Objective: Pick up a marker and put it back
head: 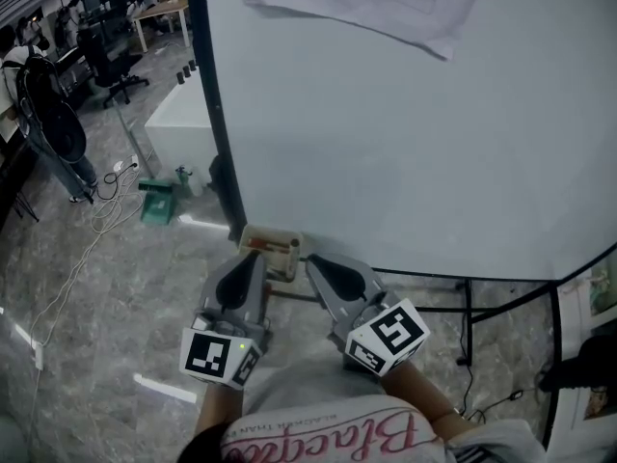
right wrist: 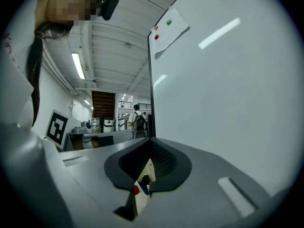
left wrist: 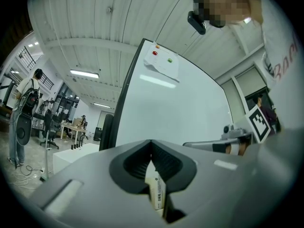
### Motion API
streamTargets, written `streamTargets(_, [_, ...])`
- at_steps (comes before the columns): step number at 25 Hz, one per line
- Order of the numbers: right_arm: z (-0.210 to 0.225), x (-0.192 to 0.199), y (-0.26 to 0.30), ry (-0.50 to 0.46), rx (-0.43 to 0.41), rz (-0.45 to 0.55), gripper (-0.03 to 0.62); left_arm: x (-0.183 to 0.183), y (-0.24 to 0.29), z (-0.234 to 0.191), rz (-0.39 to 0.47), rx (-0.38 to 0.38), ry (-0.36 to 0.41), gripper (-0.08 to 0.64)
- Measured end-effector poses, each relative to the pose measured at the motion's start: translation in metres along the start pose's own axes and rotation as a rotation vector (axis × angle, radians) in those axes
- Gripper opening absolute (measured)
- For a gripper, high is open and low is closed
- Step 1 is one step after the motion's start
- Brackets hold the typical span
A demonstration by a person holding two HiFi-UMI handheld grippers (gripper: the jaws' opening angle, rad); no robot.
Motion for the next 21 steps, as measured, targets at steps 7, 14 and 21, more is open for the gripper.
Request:
streamTargets(7, [-0.0034, 0.0055, -0.0003, -0.008, -0.003, -0.018, 0.002, 0.0001, -0.003, 0.0012, 0.001, 0.003, 0.0, 0.0])
streamTargets(14, [-0.0021, 0.0049, -0.0046, 0.0, 0.011, -0.013, 0.002, -0.0001, -0.0046, 0.0042, -0.006, 0.005, 0.0, -0.001])
streamTargets(21, [-0.002, 0.0067, -0.008, -0.002, 0.032, -0.013, 0.002, 0.0023, -0.0093, 0.0037, -0.01, 0.014, -0.007, 0.0])
Point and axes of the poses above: the fingertips, and each gripper's own axes: y forward along the fingers, z to its right, x out of its underside, the point moved 1 cm from there along -y, backward along the fingers, and after that the axes turned 3 degrees about z, right-handed, at the moved point
